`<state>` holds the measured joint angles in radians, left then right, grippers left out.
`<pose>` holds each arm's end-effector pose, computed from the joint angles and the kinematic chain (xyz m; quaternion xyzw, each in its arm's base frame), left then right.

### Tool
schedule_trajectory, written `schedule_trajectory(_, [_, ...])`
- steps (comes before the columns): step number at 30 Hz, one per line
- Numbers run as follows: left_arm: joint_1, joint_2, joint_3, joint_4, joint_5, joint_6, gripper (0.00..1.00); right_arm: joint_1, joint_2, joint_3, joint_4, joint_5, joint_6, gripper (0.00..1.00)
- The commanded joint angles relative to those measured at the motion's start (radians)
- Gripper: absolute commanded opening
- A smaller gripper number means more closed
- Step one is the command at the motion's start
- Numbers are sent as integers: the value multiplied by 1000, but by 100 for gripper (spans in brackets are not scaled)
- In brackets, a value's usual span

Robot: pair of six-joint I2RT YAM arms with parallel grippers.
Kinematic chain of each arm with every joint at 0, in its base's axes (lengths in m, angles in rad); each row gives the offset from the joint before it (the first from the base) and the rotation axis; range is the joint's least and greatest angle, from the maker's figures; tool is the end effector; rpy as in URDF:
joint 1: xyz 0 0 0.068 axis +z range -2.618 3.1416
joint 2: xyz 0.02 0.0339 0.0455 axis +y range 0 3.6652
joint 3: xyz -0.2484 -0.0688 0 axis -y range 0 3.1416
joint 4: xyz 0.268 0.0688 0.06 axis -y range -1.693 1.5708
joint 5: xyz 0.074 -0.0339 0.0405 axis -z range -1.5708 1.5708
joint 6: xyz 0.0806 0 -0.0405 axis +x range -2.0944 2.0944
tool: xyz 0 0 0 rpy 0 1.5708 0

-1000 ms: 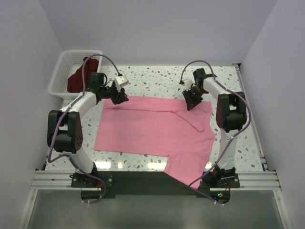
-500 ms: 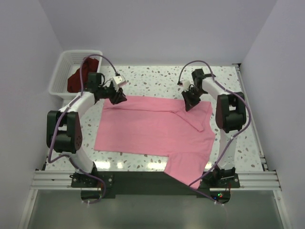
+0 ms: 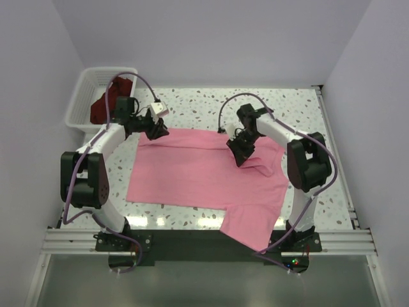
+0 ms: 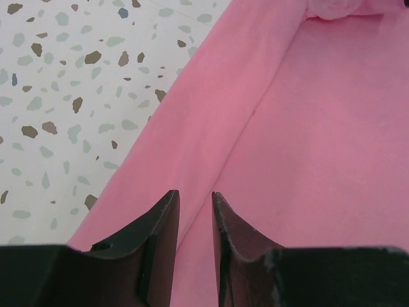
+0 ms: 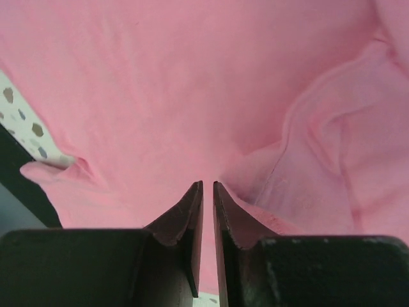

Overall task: Fold and stack the t-shirts
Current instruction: Fold the tshirt

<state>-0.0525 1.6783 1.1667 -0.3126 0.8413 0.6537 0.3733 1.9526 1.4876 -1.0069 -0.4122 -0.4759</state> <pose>0.3928 -0.0808 0.1878 0.4337 0.7460 -0.2646 0.4306 0.3547 0.1736 0.1303 -0.4120 0.8867 0.2016 0.0588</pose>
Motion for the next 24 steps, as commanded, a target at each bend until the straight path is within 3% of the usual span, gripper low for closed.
schedule_trajectory(1, [8, -31, 13, -9, 28, 30, 31, 45, -76, 5, -83, -51, -61, 18])
schedule_trajectory(7, [11, -17, 13, -23, 27, 34, 31, 35, -119, 86, -176, -122, -102, 19])
schedule_trajectory(11, [11, -14, 14, -17, 30, 21, 31, -49, -77, 138, -81, 1, -26, 19])
schedule_trajectory(15, [13, -20, 17, -25, 28, 27, 32, -76, -27, 152, -44, 113, -56, 41])
schedule_trajectory(16, [13, -22, 16, -29, 27, 35, 32, -76, -23, 151, -41, 125, -62, 42])
schedule_trajectory(24, [14, -23, 2, -29, 28, 38, 32, -8, -43, 103, -49, 147, -46, 38])
